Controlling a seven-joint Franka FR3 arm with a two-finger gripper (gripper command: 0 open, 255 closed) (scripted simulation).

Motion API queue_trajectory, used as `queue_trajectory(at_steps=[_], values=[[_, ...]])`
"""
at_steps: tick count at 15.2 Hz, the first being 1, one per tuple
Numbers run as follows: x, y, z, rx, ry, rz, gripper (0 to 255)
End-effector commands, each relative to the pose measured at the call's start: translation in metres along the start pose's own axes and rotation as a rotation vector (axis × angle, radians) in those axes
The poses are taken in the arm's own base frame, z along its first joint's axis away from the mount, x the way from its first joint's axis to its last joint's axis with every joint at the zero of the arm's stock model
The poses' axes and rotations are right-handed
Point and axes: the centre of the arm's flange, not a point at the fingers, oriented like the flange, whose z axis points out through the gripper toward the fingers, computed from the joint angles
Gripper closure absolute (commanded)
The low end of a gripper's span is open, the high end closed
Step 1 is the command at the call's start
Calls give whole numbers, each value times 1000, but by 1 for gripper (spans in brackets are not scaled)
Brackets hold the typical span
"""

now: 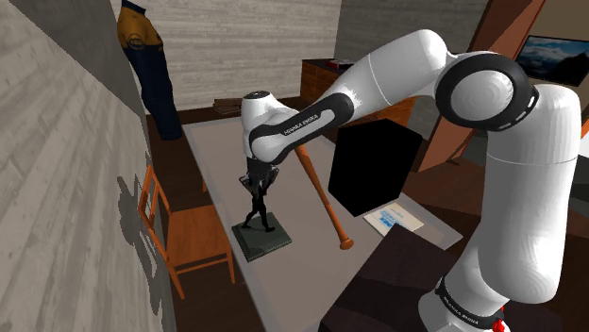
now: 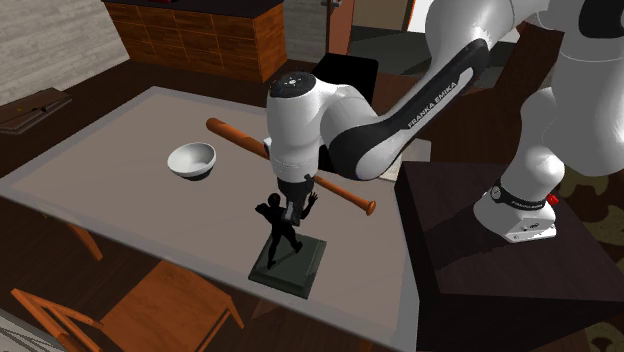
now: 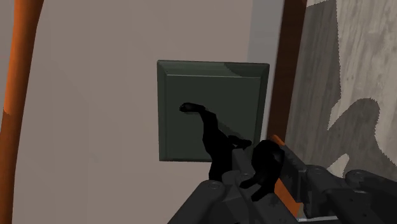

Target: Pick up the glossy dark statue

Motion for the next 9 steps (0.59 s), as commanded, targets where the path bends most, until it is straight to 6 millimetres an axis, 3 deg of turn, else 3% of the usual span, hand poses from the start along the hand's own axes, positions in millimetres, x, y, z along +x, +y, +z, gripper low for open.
queue_trajectory(at_steps=[1,7,9], values=[[2,0,-11,0,2,0,255],[3,1,-43,0,2,0,255],[3,1,-43,0,2,0,255]])
